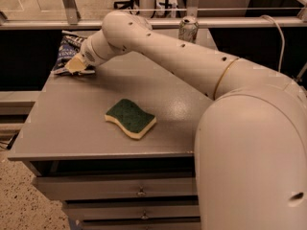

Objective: Move blue chip bag near 7up can

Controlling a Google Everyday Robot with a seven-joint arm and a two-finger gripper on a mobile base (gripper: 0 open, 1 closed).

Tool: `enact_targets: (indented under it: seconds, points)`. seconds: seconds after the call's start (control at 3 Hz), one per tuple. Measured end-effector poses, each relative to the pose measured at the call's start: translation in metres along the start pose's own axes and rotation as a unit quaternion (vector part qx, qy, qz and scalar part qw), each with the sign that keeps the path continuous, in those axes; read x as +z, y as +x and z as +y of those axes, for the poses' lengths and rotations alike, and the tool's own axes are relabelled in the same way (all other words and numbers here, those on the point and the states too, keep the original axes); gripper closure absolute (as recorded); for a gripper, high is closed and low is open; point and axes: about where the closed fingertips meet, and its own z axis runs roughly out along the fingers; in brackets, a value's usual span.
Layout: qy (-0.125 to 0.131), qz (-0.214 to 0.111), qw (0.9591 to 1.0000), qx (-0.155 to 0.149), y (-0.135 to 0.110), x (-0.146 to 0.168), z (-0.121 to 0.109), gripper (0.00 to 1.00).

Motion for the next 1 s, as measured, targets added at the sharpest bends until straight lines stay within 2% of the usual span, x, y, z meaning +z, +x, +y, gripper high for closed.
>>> enact_targets:
  seconds: [0.33,0.67,1.0]
  points:
    - [0.002,-0.001,1.0000,-0.001,0.0005,-0.0034,-0.0013,0.96]
    - [0.002,-0.001,1.0000,-0.001,-0.0019,-0.0051,-0.0014,1.00]
    - [0.002,-0.001,1.0000,-0.001,-0.0027,-0.0057,-0.0015,1.00]
